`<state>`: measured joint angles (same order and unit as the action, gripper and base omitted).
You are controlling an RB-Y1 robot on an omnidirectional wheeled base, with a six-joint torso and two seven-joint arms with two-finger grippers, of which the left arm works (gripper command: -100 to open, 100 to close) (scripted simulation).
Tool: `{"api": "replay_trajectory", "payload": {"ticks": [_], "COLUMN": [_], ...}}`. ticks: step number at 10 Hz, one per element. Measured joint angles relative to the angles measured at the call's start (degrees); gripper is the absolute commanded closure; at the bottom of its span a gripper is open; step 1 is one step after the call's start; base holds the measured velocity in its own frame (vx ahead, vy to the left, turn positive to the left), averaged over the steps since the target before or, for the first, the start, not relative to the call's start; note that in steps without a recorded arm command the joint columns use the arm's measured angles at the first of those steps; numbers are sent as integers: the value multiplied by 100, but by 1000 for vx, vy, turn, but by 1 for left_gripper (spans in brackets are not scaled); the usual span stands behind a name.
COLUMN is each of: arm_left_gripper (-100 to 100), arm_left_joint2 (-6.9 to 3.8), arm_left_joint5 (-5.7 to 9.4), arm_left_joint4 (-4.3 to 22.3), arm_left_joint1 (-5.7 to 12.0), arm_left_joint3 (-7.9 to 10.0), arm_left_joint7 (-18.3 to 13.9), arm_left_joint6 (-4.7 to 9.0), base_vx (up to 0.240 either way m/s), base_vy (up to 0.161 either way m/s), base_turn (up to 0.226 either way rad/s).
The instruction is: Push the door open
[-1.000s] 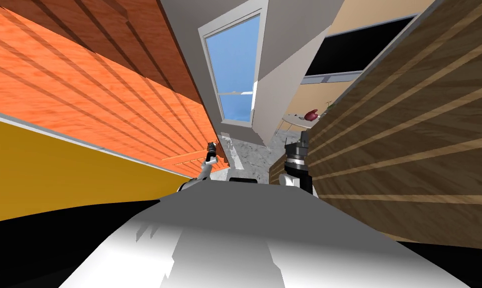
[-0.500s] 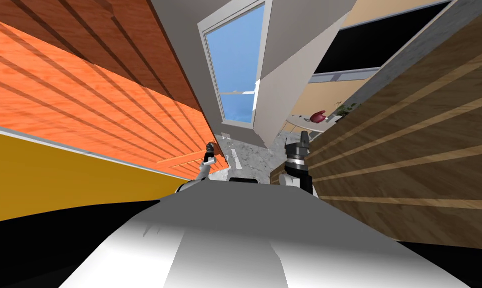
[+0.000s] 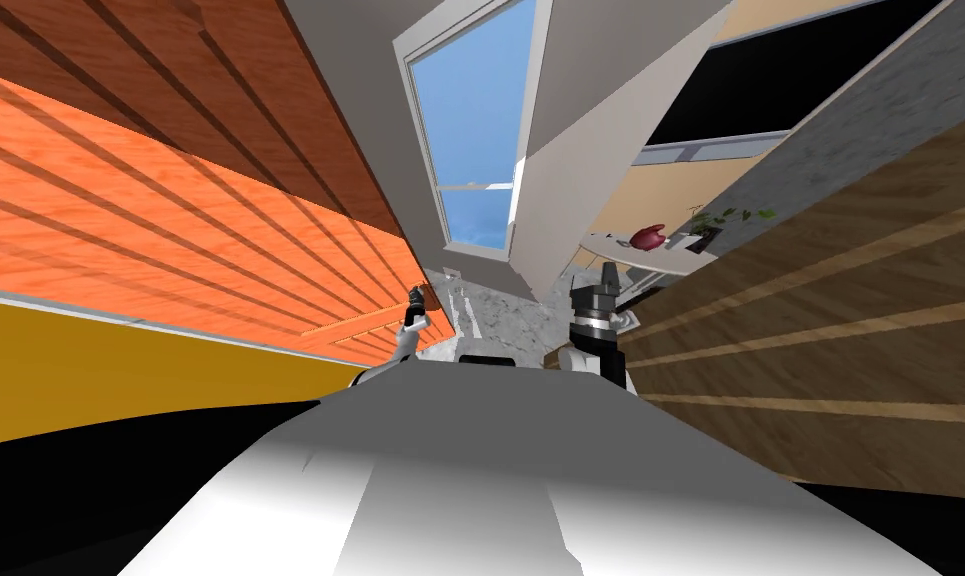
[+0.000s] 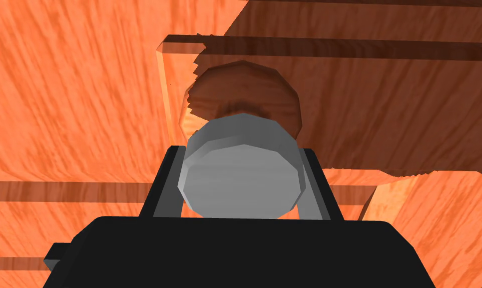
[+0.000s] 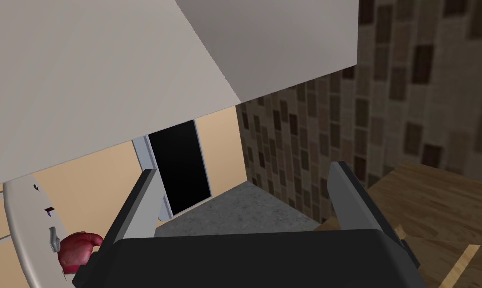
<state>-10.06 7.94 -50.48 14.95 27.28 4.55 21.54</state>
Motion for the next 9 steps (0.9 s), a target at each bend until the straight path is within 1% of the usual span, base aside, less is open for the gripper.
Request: {"api": "replay_trajectory", "payload": {"ticks": [1,2,3,4,5,6,7,9], "arm_left_gripper": [100,100,100,100,100,100,100,100], "arm_left_joint2": [-37,-57,-87,-99,-113,-99,-108,-149], "arm_left_joint5": [17,32,48,61,72,84,97,119], "arm_left_joint4": [78,84,161,120,126,47,37,30], "arm_left_joint1": [47,57,83,31,21,-23,-39,-62], "arm_left_joint3": [66,134,196,239,300,363,427,491], "arm_left_joint7": [17,38,52,52,71,99,123,117], "arm_left_joint6": [29,33,69,80,71,22,22,39], "base_vx": [182,181,173,197,200,196,177,99], "base_vy": [-34,-11,-32,-51,-36,-60,-45,2], "base_turn": [56,44,40,64,67,59,55,37]}}
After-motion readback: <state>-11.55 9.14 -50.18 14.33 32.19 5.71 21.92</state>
